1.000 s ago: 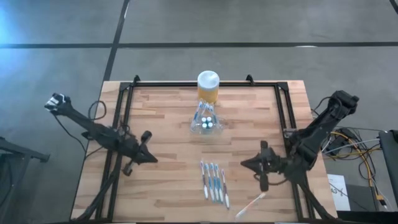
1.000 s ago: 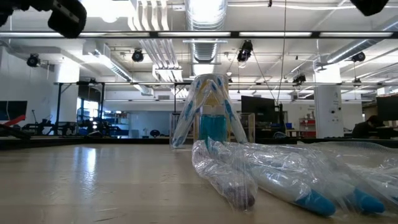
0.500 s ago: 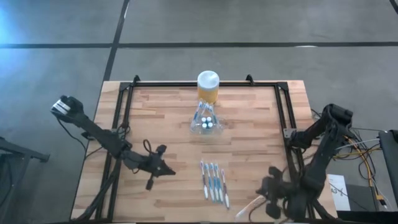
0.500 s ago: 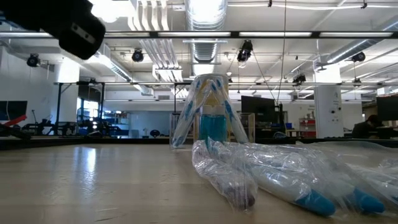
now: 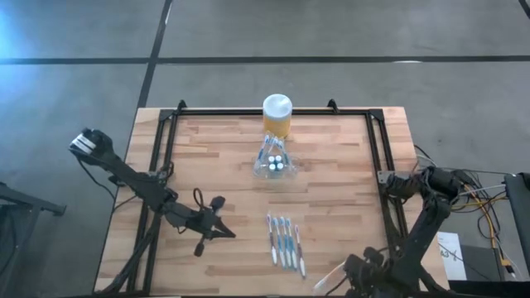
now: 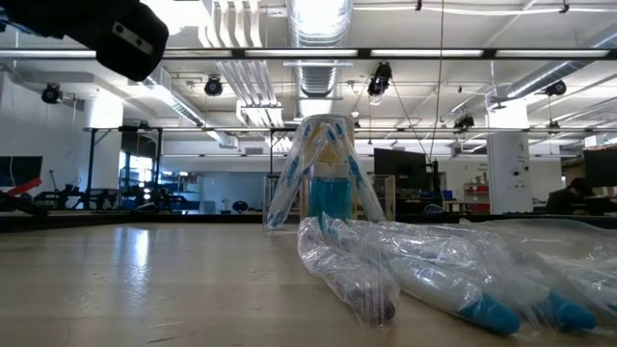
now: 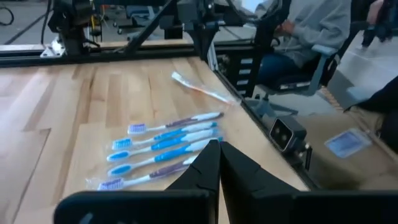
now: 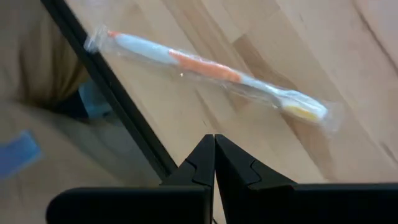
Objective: Pick & Place toothbrushing station
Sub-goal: Put the orange toothbrush into the left of the transparent organizer
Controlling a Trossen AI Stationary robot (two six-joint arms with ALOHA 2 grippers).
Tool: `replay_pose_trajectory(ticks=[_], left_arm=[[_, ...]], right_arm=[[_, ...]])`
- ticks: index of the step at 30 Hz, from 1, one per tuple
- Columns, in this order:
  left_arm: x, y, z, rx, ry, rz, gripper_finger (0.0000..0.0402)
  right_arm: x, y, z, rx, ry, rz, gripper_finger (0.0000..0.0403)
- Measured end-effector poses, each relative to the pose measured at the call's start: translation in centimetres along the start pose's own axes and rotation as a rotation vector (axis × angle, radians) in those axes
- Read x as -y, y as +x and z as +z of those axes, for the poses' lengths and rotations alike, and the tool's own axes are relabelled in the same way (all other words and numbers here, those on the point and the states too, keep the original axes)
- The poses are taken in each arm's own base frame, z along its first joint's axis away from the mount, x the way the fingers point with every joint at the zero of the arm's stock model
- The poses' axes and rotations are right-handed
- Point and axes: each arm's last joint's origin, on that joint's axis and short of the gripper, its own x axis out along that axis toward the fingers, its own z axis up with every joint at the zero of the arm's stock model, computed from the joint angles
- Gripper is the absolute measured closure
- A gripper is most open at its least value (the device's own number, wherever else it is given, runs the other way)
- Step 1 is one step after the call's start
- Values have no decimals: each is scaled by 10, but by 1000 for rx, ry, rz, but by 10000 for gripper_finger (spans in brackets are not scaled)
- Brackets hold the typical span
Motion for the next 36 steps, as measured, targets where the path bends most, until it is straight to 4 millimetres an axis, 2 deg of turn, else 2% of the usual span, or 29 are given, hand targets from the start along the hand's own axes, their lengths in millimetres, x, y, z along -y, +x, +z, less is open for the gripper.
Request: replay_pose_trajectory(ticks=[4,8,12,17,20,24,28,31,34,36], left_arm=[[-1,-2,-1,-16,62,2,388],[-1,-3,-2,-26,130,4,389],[-1,-5,1,-14,177,2,390],[-2,-10,7,17,267,0,388],[-2,-13,13,44,315,8,390],[-4,-18,19,75,318,18,392],[-5,-20,20,81,316,32,390],[-5,-20,18,62,321,37,391],[-6,-20,17,51,324,41,392],[-6,-20,16,42,327,41,391]], right_arm=[[-9,17,-5,8,84,-33,391],[-18,33,-8,-4,95,-55,390],[-15,57,-8,-14,98,-151,390],[-12,73,0,-28,128,-241,390],[-7,76,14,-13,99,-301,390],[2,78,44,-35,21,-385,390],[16,81,77,-55,-44,-441,390],[26,82,94,-43,-82,-473,390],[35,75,102,41,-118,-527,391],[35,62,107,97,-107,-506,391]])
